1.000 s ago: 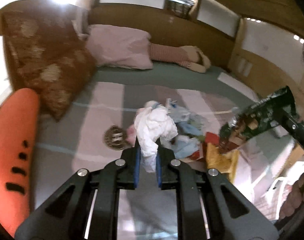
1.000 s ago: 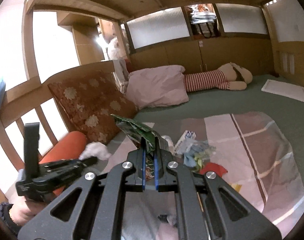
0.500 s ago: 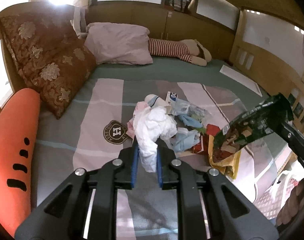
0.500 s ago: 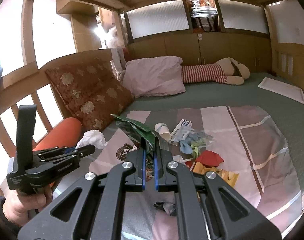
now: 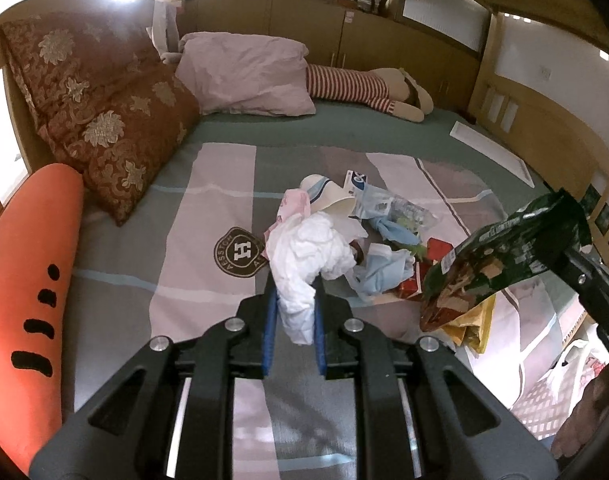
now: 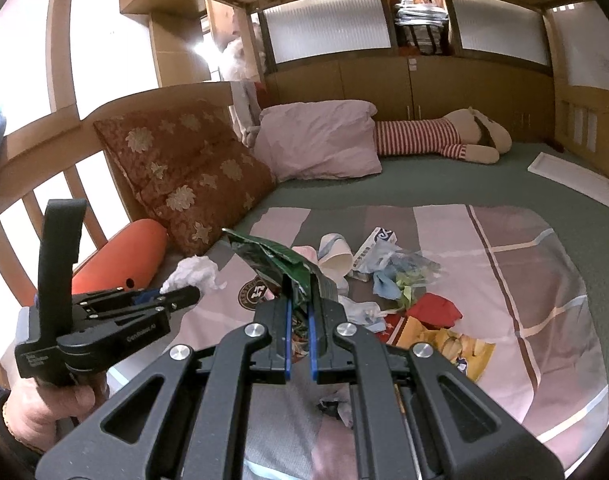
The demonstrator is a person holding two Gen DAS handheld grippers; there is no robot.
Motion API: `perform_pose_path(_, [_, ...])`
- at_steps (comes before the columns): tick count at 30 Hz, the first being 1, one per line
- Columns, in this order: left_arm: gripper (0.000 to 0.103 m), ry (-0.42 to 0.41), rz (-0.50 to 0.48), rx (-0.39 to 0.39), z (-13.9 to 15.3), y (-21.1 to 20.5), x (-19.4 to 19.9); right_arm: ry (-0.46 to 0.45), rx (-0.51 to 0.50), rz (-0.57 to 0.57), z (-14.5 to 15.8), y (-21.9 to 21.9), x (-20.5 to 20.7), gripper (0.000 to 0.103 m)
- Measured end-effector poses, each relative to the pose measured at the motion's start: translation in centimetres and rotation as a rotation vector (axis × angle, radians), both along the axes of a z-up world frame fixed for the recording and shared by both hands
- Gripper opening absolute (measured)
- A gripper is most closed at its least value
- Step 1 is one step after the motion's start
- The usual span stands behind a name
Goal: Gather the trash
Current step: 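Lift the tissue and green wrapper and carry both toward the white plastic bag, then open the left tool over the bag while the right tool releases the green wrapper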
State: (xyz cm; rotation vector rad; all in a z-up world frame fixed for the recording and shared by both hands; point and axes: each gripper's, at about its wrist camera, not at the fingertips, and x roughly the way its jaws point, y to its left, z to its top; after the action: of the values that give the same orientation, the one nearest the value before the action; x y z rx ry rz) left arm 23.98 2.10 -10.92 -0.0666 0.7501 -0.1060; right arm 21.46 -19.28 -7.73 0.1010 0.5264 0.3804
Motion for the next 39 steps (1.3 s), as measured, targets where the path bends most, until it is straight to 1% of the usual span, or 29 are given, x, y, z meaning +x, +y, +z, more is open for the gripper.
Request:
perform_pose_path(6, [0.015,-0.001,-0.016,-0.002,0.0,-0.3,-0.1,0.0,-0.001,-0.008,0.2,-0.4,0.0,0.007])
perform_pose_path(9, [0.015,-0.004,-0.045,-0.011,0.0,-0.8,-0.2,-0.018,0.02,-0.039,1.2,-2.2,-0.9,0.007])
perform_pose_path(12, [0.015,-0.015,-0.105,-0.028,0.1,-2.1,-0.6,-0.063,0.052,-0.101,2.8,-5.4,-3.8,0.007])
perform_pose_path(14, [0.015,-0.015,-0.162,-0.039,0.3,-3.7,-1.0,-0.094,0.073,-0.168,3.7,-9.0,-7.1,0.007])
perform_pose_path(16, [0.015,-0.013,-0.24,-0.055,0.5,-5.9,-1.9,-0.109,0.049,-0.233,4.2,-12.3,-10.4,0.007])
perform_pose_path(18, [0.015,-0.01,-0.375,-0.07,1.1,-10.1,-3.6,-0.116,0.009,-0.321,4.6,-16.0,-14.3,0.007])
perform_pose_path(19, [0.015,-0.007,-0.426,-0.073,1.3,-11.7,-4.4,-0.113,-0.006,-0.36,4.7,-17.5,-15.9,0.007])
perform_pose_path(20, [0.015,0.0,-0.509,-0.077,1.6,-14.6,-5.8,-0.107,-0.021,-0.407,4.8,-19.4,-17.8,0.007])
perform_pose_path(22, [0.015,0.026,-0.638,-0.096,2.1,-18.9,-8.1,-0.088,-0.048,-0.48,4.8,-22.2,-20.9,0.007])
perform_pose_path(23, [0.015,0.058,-0.723,-0.123,2.3,-22.1,-9.7,-0.076,-0.067,-0.52,4.8,-23.5,-22.4,0.007])
perform_pose_path(24, [0.015,0.085,-0.778,-0.146,2.4,-24.3,-10.8,-0.068,-0.076,-0.549,4.7,-24.4,-23.5,0.007])
perform_pose_path(25, [0.015,0.134,-0.851,-0.179,2.5,-27.4,-12.3,-0.058,-0.078,-0.583,4.5,-25.5,-24.6,0.007])
perform_pose_path(27, [0.015,0.194,-0.929,-0.192,2.2,-31.9,-14.3,-0.026,-0.078,-0.628,3.9,-27.2,-25.9,0.007])
perform_pose_path(28, [0.015,0.203,-0.951,-0.185,2.1,-33.5,-15.1,-0.011,-0.081,-0.649,3.6,-28.0,-26.3,0.007])
perform_pose_path(29, [0.021,0.216,-0.979,-0.169,1.7,-35.7,-15.9,0.0,-0.084,-0.665,3.4,-28.5,-26.4,0.007])
perform_pose_path(30, [0.025,0.249,-0.995,-0.152,0.9,-37.5,-16.3,0.01,-0.09,-0.679,3.2,-28.6,-26.8,0.008])
perform_pose_path(31, [0.043,0.277,-1.0,-0.146,0.4,-38.4,-16.2,0.022,-0.098,-0.695,3.1,-28.9,-26.8,0.012])
perform_pose_path(32, [0.062,0.306,-1.002,-0.156,0.0,-39.2,-16.0,0.033,-0.101,-0.704,3.0,-29.0,-26.6,0.031])
perform_pose_path(33, [0.067,0.306,-0.994,-0.169,-0.1,-39.4,-15.8,0.032,-0.094,-0.709,3.2,-29.2,-26.7,0.066])
perform_pose_path(34, [0.07,0.285,-0.966,-0.177,0.3,-38.8,-15.1,0.005,-0.085,-0.727,3.6,-29.1,-26.8,0.082])
perform_pose_path(35, [0.076,0.266,-0.945,-0.187,0.9,-37.8,-14.3,-0.037,-0.079,-0.753,4.1,-28.9,-27.2,0.096])
perform_pose_path(37, [0.087,0.224,-0.912,-0.218,2.1,-35.7,-12.9,-0.096,-0.072,-0.742,4.8,-27.5,-27.5,0.096])
perform_pose_path(38, [0.087,0.177,-0.873,-0.222,3.2,-33.6,-11.9,-0.111,-0.069,-0.725,5.1,-26.9,-27.1,0.096])
perform_pose_path(39, [0.087,0.131,-0.829,-0.207,4.2,-31.8,-10.9,-0.12,-0.066,-0.712,5.4,-26.4,-26.6,0.096])
